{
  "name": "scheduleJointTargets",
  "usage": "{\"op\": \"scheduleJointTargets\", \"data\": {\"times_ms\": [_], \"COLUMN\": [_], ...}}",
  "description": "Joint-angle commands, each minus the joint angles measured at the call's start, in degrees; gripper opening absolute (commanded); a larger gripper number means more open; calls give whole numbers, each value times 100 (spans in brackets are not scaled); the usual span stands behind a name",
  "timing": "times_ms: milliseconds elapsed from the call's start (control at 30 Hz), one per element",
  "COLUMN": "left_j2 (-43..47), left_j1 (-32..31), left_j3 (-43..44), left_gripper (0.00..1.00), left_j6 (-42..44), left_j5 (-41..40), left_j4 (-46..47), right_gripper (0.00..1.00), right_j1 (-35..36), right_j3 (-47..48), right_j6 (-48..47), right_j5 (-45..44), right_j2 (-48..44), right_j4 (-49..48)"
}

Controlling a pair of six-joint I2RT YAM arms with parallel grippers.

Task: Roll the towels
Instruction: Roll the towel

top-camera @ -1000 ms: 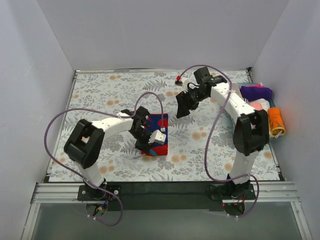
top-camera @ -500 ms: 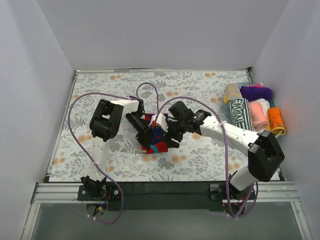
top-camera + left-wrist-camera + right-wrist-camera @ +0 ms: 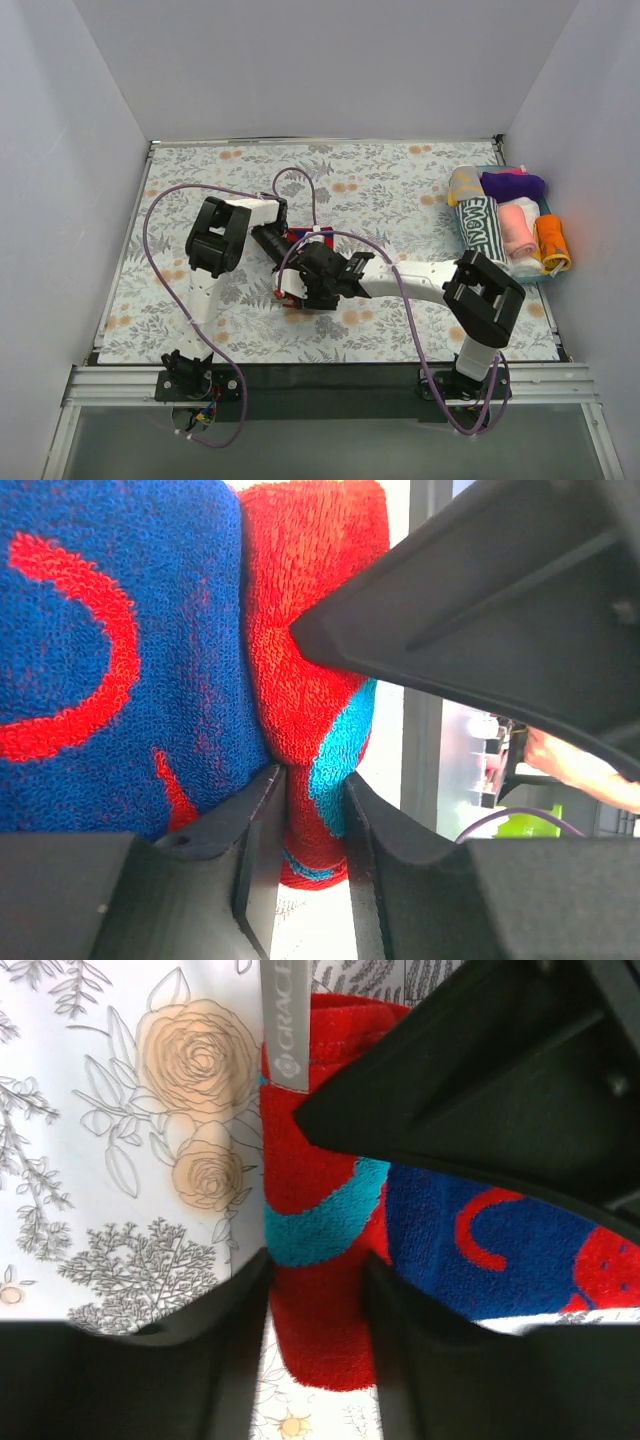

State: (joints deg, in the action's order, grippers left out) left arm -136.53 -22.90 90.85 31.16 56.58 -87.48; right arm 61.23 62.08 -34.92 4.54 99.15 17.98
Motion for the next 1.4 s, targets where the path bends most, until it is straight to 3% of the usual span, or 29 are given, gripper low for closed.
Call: {"op": "scheduleJointTargets", "data": {"times_ms": [0,33,67,133,200,367,400,600,700,833,933,967,1067,1200,1367], "left_j2": [-269,-260,-251,-129,73,1171,1329,2629,3867,6525,7995,8306,9099,9101,8083], "left_j1": [101,118,180,233,364,1109,1251,2798,3063,2949,2047,1365,168,-1030,-2901], "left_j3": [-6,3,-6,-67,-216,-796,-840,-1288,-2128,-3765,-4739,-4969,-5551,-5832,-6193], "left_gripper": [27,27,29,34,41,48,63,66,69,81,84,84,85,84,76], "left_j6": [303,277,268,285,338,312,303,111,-311,-594,-261,-146,-22,-188,-487], "left_j5": [-991,-965,-930,-885,-815,-297,-279,20,-321,-709,-1524,-1753,-2545,-3327,-4915], "left_j4": [1190,1190,1190,1181,1259,1611,1638,2208,3226,4563,4890,4942,5109,5487,6583], "right_gripper": [36,30,18,2,1,1,1,1,1,1,1,1,1,1,1], "right_j1": [29,20,20,-41,-181,-524,-612,-858,-998,-1210,-1368,-1394,-1491,-1640,-1764], "right_j3": [-144,-188,-275,-355,-355,224,303,989,1481,1982,2325,2421,2869,3309,3697], "right_j6": [-103,-120,-138,-182,-182,-173,-165,151,239,257,214,205,108,125,64], "right_j5": [-32,-14,21,222,625,1654,1995,2937,3280,4116,4573,4696,4986,5407,5672], "right_j2": [121,148,157,157,174,499,526,859,1281,1861,2291,2519,2958,3452,3909], "right_j4": [-242,-251,-260,-242,-216,750,873,1761,2296,3017,3438,3545,4002,4398,4785]}}
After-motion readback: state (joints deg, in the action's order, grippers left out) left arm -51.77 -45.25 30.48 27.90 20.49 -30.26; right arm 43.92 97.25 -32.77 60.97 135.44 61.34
